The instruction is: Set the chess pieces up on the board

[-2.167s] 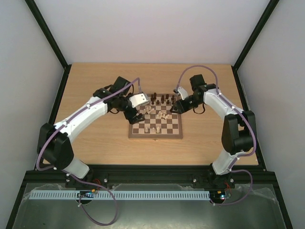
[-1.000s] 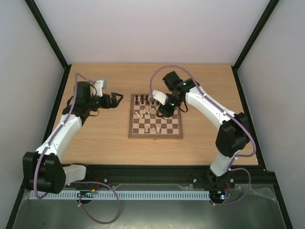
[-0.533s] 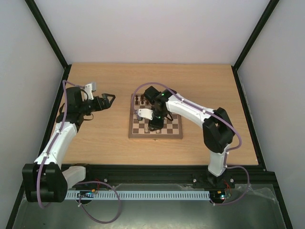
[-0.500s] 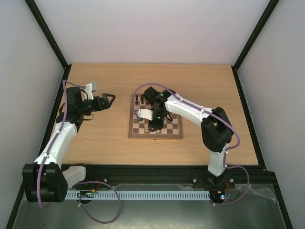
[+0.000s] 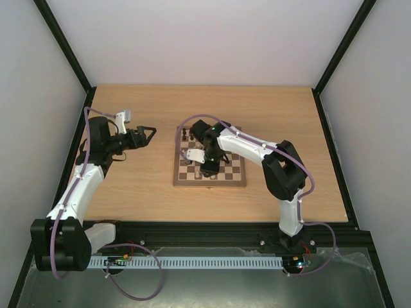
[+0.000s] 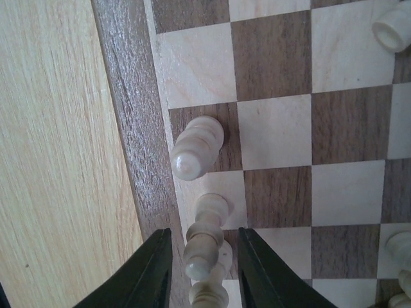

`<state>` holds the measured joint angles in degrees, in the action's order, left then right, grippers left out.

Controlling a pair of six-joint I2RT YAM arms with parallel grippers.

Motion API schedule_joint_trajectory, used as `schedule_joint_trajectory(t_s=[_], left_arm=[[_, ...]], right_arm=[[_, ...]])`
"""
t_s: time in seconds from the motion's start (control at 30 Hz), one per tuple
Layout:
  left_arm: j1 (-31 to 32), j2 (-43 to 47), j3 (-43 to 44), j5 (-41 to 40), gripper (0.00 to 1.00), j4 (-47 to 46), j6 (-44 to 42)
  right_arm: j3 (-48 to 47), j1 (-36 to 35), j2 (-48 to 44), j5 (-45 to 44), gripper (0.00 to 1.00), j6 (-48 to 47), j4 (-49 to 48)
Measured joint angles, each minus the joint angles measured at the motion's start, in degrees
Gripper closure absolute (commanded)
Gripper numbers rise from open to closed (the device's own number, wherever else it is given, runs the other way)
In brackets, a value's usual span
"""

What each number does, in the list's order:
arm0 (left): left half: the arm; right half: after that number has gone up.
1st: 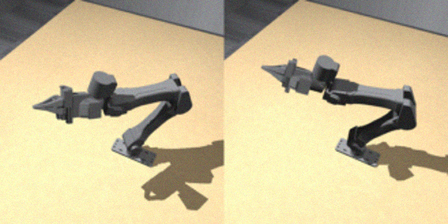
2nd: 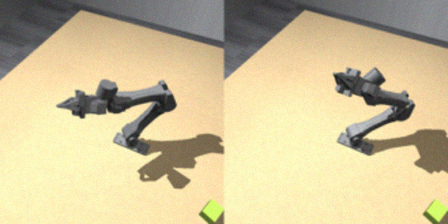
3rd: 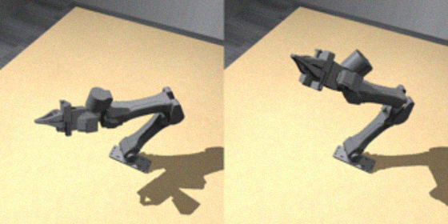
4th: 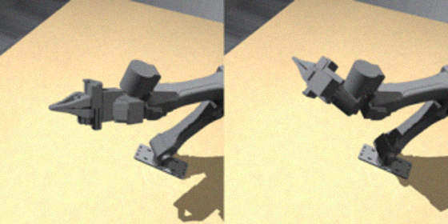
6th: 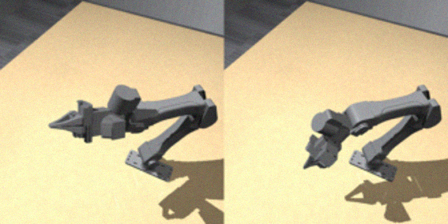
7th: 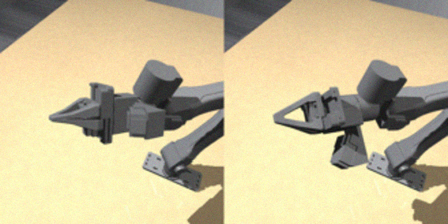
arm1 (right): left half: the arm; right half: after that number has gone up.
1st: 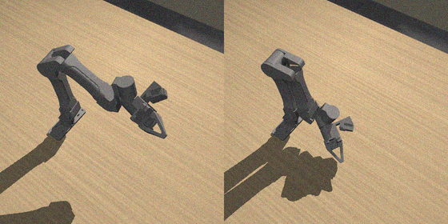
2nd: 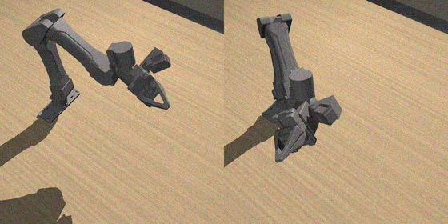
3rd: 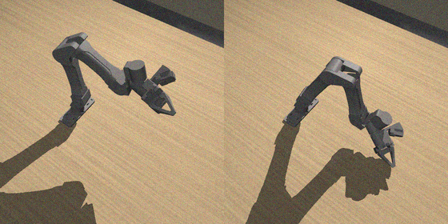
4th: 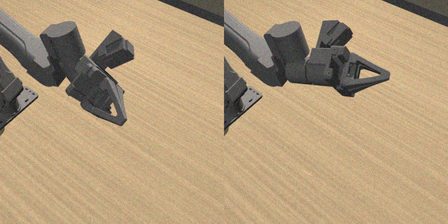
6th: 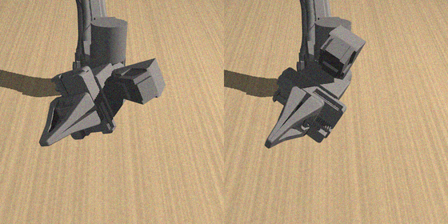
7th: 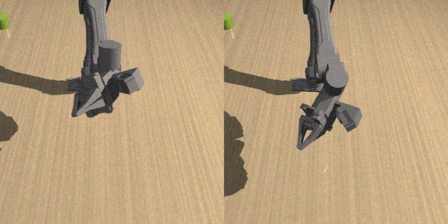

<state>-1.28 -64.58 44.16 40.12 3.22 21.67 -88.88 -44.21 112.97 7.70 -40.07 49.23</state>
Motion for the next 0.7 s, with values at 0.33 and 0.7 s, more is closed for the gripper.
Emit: schedule_joint_trajectory(t_s=[0.33,0.7], left_arm=[[-0.1,-0.5,0.0,0.2,0.13,-0.8,0.9],[-0.3,-0.5,-0.5,0.2,0.13,-1.3,1.4]], right_arm=[[-1.0,-0.1,0.7,-0.3,0.91,1.9,-0.1],[-5.6,0.4,0.3,-2.6,0.92,3.4,-0.2]])
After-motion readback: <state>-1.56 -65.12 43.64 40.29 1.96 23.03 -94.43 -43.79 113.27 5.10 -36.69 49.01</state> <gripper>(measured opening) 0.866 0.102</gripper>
